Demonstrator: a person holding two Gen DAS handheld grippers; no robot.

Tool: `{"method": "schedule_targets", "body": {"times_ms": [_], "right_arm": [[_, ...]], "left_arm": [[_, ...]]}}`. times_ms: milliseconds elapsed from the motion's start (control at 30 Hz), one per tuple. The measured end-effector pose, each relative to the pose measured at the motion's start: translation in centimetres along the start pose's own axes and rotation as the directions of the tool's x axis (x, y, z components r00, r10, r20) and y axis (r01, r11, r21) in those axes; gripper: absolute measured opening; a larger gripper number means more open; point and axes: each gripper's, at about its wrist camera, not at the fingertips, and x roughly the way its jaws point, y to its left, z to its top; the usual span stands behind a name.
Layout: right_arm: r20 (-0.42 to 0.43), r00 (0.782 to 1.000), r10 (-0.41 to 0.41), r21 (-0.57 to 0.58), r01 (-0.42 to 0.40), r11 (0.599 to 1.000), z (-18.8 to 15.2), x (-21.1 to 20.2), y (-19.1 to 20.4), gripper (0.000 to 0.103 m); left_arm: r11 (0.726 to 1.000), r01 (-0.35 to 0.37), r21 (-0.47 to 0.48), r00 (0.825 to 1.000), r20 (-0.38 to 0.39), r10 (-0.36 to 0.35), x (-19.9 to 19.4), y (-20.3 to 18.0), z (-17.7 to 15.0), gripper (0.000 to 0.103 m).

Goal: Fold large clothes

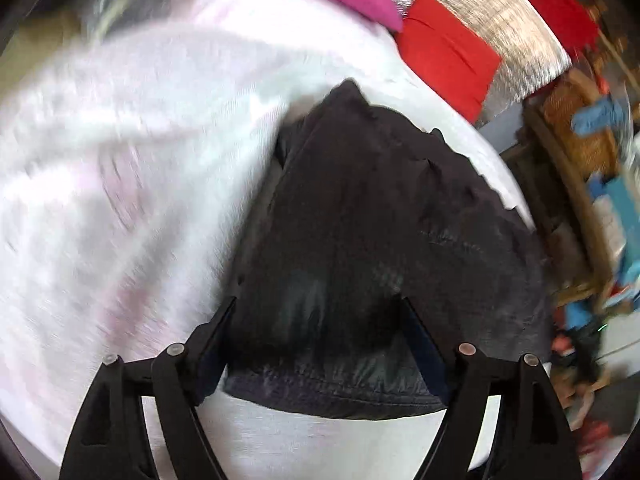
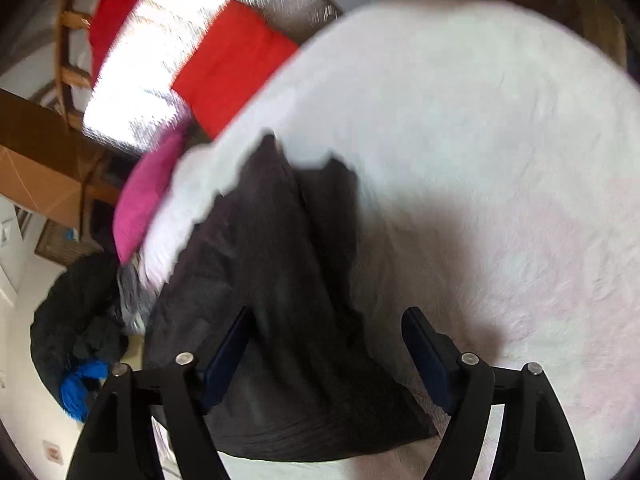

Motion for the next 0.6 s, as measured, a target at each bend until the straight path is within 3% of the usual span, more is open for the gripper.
{"method": "schedule_targets", "body": {"times_ms": [33, 67, 100, 133, 200, 267, 333, 400, 467, 533, 567, 600], "right_arm": [[-0.012, 1.0, 0.008, -0.01, -0.008, 1.0, -0.1, 0.5, 0.1, 0.04], [0.0, 1.0, -0.008, -0.025, 0.008, 1.0, -0.3, 0.3, 0.4, 0.036], [0.045, 0.999, -0.032, -0.054, 0.034, 0.998, -0.5, -0.5, 1.1, 0.027], [0.1, 0.994, -0.037, -0.093, 0.046, 0.995, -0.9, -1.7, 2.2, 0.025], [0.158, 0.986, -0.049, -0.12, 0.069, 0.99, -1.5, -2.8, 2.9, 0.024], [0.113, 0.986, -0.12, -0.102, 0.132, 0.986, -1.7, -1.6, 2.1, 0.024], [0.048, 0.99, -0.134, -0.077, 0.137, 0.988, -1.7, 0.0, 1.1, 0.026], [0.075, 0.99, -0.117, -0.083, 0.123, 0.989, -1.6, -0.8, 1.3, 0.027], [0.099, 0.991, -0.092, -0.046, 0.097, 0.994, -1.8, -2.2, 1.2, 0.033], [0.128, 0.986, -0.106, -0.022, 0.109, 0.994, -2.5, -3.5, 1.7, 0.076], [0.174, 0.979, -0.107, -0.023, 0.113, 0.993, -3.0, -4.8, 2.1, 0.08], [0.238, 0.966, -0.102, -0.039, 0.115, 0.993, -3.7, -6.2, 2.7, 0.081]], "left_arm": [[1.0, 0.005, -0.01, 1.0, 0.008, -0.005, 0.2, 0.2, -0.1, 0.072], [1.0, 0.002, -0.005, 1.0, 0.026, -0.002, -0.1, 0.1, -0.1, 0.065], [1.0, -0.002, 0.011, 0.999, 0.05, 0.002, -0.5, -0.1, -0.1, 0.062], [0.999, -0.015, 0.034, 0.998, 0.069, 0.013, -0.6, -0.4, -0.2, 0.062], [0.995, -0.073, 0.062, 0.996, 0.053, 0.07, 0.5, -0.6, -0.3, 0.064], [0.996, -0.079, 0.039, 0.996, 0.033, 0.078, 1.4, -0.5, -0.2, 0.067], [0.996, -0.086, 0.024, 0.996, 0.034, 0.085, 1.3, -0.5, -0.2, 0.069], [0.992, -0.126, 0.013, 0.991, 0.054, 0.125, 0.6, -0.9, -0.6, 0.071], [0.98, -0.198, 0.006, 0.976, 0.098, 0.196, -1.4, -1.3, -2.1, 0.073], [0.956, -0.295, 0.015, 0.944, 0.162, 0.288, -2.8, -2.6, -3.4, 0.076], [0.944, -0.329, 0.024, 0.928, 0.192, 0.319, -3.4, -3.2, -4.0, 0.077], [0.922, -0.385, 0.04, 0.897, 0.25, 0.364, -4.9, -4.4, -5.2, 0.078]]}}
